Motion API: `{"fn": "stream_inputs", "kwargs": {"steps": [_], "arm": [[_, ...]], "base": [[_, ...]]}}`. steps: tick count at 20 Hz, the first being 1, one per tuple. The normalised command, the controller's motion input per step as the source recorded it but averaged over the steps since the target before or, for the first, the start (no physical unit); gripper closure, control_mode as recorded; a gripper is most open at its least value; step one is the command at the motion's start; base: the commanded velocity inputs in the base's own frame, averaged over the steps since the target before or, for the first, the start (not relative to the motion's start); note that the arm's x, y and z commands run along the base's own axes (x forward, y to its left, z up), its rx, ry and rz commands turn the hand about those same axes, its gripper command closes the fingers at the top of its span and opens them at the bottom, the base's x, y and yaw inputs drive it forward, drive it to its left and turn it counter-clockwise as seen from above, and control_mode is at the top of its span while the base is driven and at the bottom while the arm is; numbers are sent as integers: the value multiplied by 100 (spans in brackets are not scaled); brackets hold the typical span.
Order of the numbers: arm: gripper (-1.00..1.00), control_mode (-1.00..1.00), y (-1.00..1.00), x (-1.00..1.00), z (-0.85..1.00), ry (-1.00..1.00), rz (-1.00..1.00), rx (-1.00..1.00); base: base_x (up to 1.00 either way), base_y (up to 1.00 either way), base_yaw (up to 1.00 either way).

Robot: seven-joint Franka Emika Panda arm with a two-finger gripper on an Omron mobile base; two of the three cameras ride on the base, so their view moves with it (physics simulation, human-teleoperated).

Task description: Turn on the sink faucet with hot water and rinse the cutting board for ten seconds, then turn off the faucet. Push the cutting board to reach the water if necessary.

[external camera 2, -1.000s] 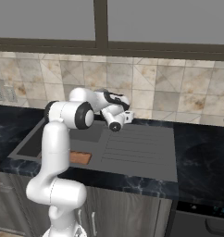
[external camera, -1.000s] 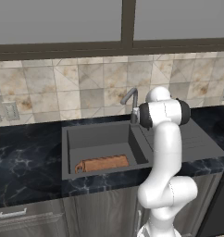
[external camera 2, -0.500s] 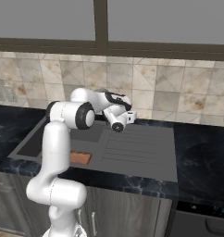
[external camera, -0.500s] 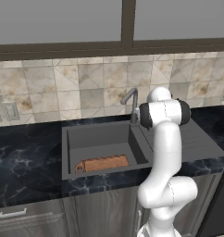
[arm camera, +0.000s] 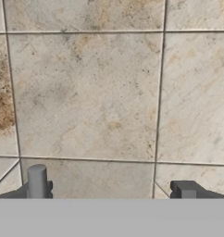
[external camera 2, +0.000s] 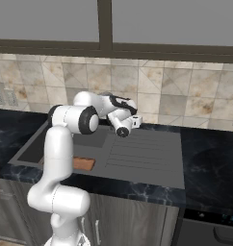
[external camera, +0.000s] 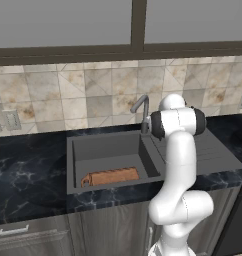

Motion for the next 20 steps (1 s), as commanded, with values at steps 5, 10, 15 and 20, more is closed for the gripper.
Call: {"fn": "stream_inputs", "kwargs": {"steps": [5,10,15,20], "arm": [[-100,-100,-39,-8,0,0,1,0],[-100,-100,-45,-12,0,0,1,0],[-100,-100,-56,-16,0,0,0,0],[-100,-100,-62,-17,0,0,0,0]], "base": [[0,0,0],[0,0,0],[0,0,0],[0,0,0]]}}
